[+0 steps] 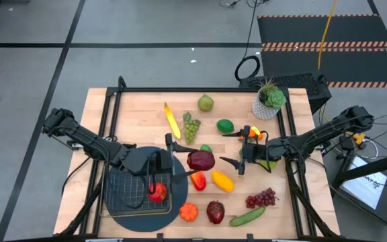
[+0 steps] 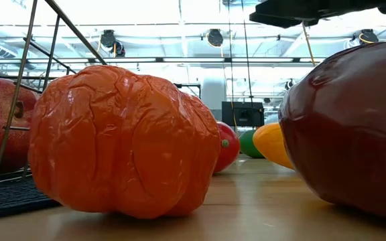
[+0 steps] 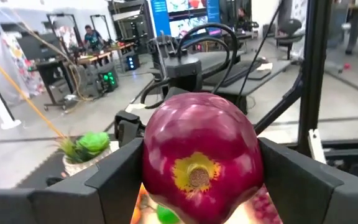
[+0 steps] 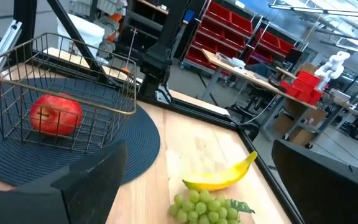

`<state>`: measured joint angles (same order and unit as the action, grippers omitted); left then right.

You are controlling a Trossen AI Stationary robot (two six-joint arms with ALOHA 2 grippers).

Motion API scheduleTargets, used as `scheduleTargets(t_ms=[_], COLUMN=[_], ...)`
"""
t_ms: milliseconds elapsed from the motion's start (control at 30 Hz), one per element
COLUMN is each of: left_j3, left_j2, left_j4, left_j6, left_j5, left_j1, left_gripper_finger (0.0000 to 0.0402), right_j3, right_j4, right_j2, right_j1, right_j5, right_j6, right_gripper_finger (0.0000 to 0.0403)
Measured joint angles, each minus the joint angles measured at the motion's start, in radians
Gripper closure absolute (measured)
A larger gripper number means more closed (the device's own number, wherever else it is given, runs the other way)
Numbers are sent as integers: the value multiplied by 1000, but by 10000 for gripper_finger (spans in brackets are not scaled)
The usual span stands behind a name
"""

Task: Build produce basket
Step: Put the top dark red apple into the gold wire basket

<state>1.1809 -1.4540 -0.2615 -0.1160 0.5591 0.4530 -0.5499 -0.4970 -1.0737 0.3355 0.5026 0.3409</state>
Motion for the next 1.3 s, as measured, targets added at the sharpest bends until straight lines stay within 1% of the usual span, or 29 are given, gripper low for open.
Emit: scheduleTargets(t_ms=[167, 233, 333, 433, 500, 667, 800, 867, 967, 1067, 1167, 1300], left_j3=[0, 0, 0, 1, 1, 1, 1, 1, 1, 1, 1, 1], left_j2=[0, 0, 6, 27, 49, 137, 206, 237, 265, 269, 264, 255], left_j4=[7, 24, 69, 135, 215, 430, 653, 764, 924, 1073, 1165, 1182], left_j6=[99, 97, 54, 39, 59, 208, 365, 472, 630, 722, 780, 793], left_j5=[-1, -9, -10, -15, -16, -15, -15, -15, -16, -16, -17, -53], left_j1=[0, 0, 7, 15, 19, 42, 57, 57, 58, 57, 57, 52], left_gripper_finger=[108, 108, 108, 108, 108, 108, 108, 108, 108, 108, 108, 108], right_j3=[0, 0, 0, 0, 0, 0, 0, 0, 0, 0, 0, 0], right_j4=[0, 0, 0, 1, 6, 31, 36, 36, 36, 36, 36, 33], right_j2=[0, 0, 0, 0, 0, 0, 0, 0, 0, 0, 0, 0], right_j1=[0, 0, 0, 0, 0, 0, 0, 0, 0, 0, 0, -7], right_j5=[0, 0, 0, 0, 0, 0, 0, 1, 1, 2, 2, 2], right_j6=[20, 20, 24, 33, 38, 38, 21, 15, 14, 14, 14, 14], right_gripper_finger=[7, 7, 7, 7, 7, 7, 7, 7, 7, 7, 7, 7])
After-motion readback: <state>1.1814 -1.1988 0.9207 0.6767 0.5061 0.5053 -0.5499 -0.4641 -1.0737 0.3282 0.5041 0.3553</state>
